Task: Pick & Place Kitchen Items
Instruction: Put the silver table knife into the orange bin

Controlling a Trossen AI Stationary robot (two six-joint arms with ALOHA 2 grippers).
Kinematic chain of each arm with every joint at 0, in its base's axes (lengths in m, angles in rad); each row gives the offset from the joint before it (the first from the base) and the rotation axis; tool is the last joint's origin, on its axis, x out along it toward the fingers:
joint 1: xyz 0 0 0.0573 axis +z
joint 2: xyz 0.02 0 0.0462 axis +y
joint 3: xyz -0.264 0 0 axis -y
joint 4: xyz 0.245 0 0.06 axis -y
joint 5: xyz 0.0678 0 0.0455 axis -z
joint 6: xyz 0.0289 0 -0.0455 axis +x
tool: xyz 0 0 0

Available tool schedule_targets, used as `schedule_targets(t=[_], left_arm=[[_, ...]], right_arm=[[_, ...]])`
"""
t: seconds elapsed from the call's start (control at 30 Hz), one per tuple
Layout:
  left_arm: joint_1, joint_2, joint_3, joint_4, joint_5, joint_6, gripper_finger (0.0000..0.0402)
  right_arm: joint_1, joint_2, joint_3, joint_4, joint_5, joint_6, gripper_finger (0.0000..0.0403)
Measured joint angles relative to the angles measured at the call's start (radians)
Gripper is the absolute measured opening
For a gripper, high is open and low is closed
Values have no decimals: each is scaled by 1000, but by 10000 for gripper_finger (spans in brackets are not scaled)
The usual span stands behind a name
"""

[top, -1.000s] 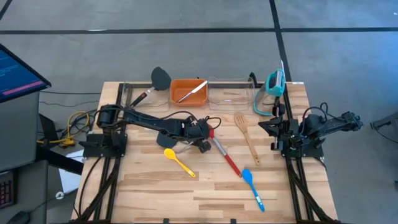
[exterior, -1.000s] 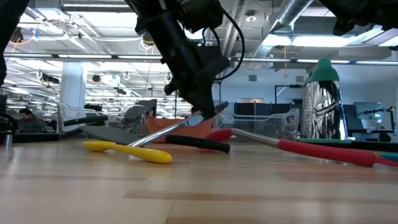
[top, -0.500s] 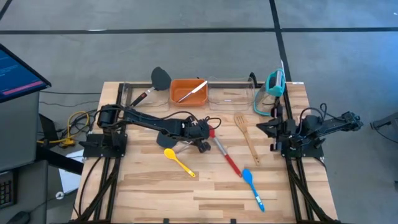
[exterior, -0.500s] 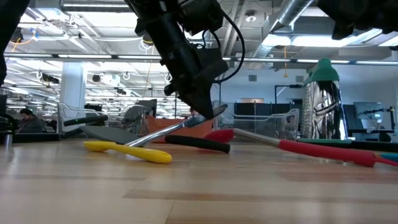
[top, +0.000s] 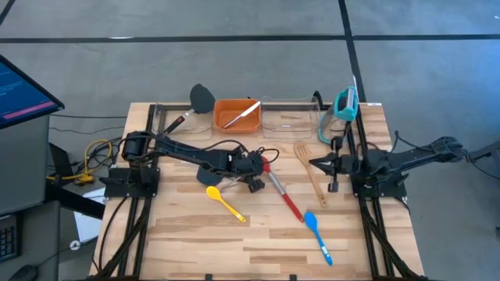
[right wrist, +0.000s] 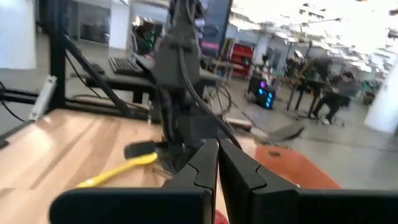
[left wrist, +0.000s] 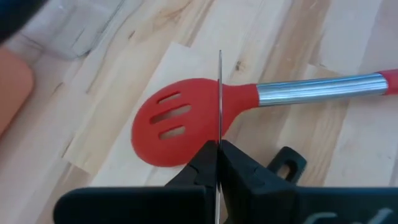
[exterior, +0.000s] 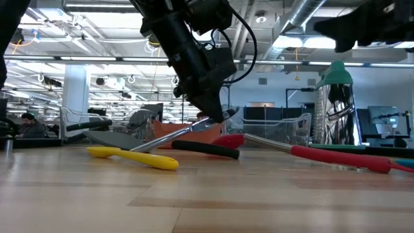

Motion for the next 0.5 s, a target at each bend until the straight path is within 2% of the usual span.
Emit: schedule_targets(t=[0.2, 0.3, 0.37, 0.5], left_arm=[[-13, 0, 0, 12, 2, 8, 1], [-22, 0, 0, 30, 3, 23, 1], [-29, 0, 0, 52, 3, 35, 1], [-39, -1, 0, 84, 3, 62, 1]], right_arm=[[-52, 183, 0, 15, -35, 184, 10], [-66, 292, -1, 55, -37, 176, 13], [-84, 357, 0, 147, -34, 156, 23], [-126, 477, 0, 295, -93, 146, 65]])
